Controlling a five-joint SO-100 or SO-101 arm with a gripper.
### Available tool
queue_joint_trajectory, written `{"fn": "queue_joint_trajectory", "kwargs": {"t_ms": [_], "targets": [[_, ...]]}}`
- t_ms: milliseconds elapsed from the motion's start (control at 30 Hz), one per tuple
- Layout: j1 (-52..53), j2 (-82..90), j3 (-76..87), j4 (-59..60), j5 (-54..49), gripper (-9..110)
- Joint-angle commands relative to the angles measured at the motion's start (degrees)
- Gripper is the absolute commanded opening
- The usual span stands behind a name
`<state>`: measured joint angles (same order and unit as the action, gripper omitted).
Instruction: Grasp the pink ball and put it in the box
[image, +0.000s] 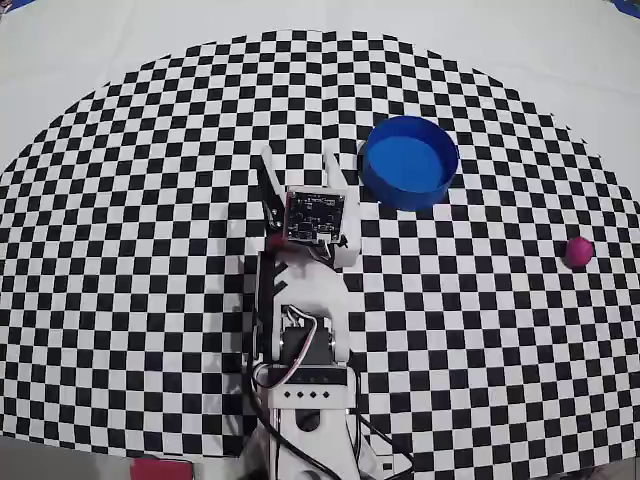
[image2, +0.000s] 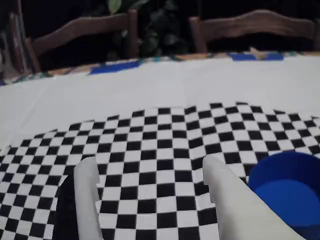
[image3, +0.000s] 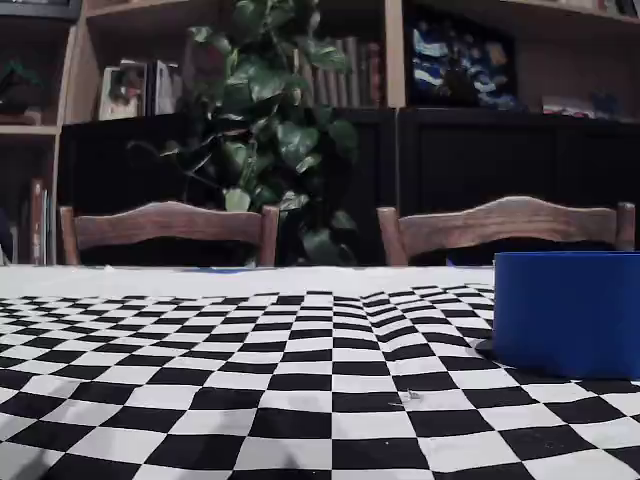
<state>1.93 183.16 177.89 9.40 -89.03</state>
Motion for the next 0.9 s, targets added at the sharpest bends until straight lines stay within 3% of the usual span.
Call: {"fn": "queue_joint_trajectory", "kwargs": {"t_ms": [0, 867], "targets": [[0.7, -0.4, 0.4, -1.2, -2.1, 27], [11.2, -2.1, 0.4, -1.2, -2.1, 26]]}}
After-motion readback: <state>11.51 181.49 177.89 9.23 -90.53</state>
